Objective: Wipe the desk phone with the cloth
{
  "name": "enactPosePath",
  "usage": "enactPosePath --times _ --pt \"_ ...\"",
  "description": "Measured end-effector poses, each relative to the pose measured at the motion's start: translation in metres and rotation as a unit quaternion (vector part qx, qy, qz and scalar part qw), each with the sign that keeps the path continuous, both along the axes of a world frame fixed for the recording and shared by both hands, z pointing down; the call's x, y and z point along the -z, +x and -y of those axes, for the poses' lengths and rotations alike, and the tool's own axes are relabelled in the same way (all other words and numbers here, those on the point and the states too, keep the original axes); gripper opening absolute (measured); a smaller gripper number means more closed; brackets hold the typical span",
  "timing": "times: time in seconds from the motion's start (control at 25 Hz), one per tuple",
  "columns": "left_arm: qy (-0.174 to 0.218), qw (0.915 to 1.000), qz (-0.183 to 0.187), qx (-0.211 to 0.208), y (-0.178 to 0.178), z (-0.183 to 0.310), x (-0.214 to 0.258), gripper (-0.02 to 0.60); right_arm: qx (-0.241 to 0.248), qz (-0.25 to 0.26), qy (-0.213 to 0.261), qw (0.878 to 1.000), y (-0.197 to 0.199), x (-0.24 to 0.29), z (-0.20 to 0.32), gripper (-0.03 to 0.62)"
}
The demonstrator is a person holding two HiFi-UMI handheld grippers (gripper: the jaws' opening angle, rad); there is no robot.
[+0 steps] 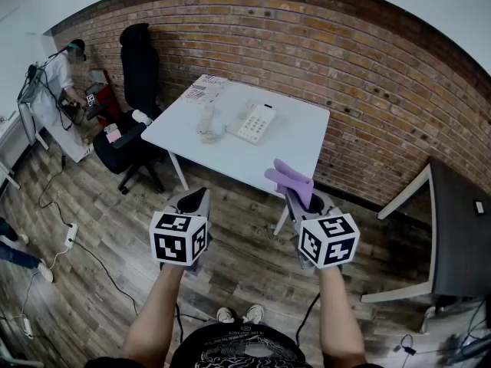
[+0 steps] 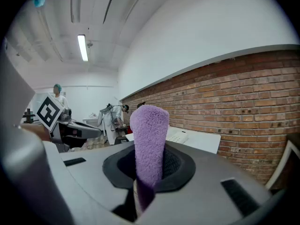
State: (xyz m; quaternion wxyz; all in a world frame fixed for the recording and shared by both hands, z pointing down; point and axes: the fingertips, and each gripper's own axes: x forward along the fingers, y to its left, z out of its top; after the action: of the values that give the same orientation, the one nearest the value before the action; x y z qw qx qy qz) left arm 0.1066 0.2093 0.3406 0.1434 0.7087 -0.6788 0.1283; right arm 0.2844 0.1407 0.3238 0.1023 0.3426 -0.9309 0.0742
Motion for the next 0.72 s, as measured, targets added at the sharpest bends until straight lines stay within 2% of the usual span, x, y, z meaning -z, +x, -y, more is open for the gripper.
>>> enactPosePath --times 0.36,0.72 --pt "-0.004 1.0000 0.005 0.005 0.015 0.017 -0.010 0.006 0.014 -0.003 -0.007 1.000 0.012 -0.018 0.015 0.044" --pt "-0.005 1.0000 0.004 0.003 0.015 0.044 -0.018 0.006 0.009 -0.004 -0.014 1.000 0.012 -0.025 0.043 0.044"
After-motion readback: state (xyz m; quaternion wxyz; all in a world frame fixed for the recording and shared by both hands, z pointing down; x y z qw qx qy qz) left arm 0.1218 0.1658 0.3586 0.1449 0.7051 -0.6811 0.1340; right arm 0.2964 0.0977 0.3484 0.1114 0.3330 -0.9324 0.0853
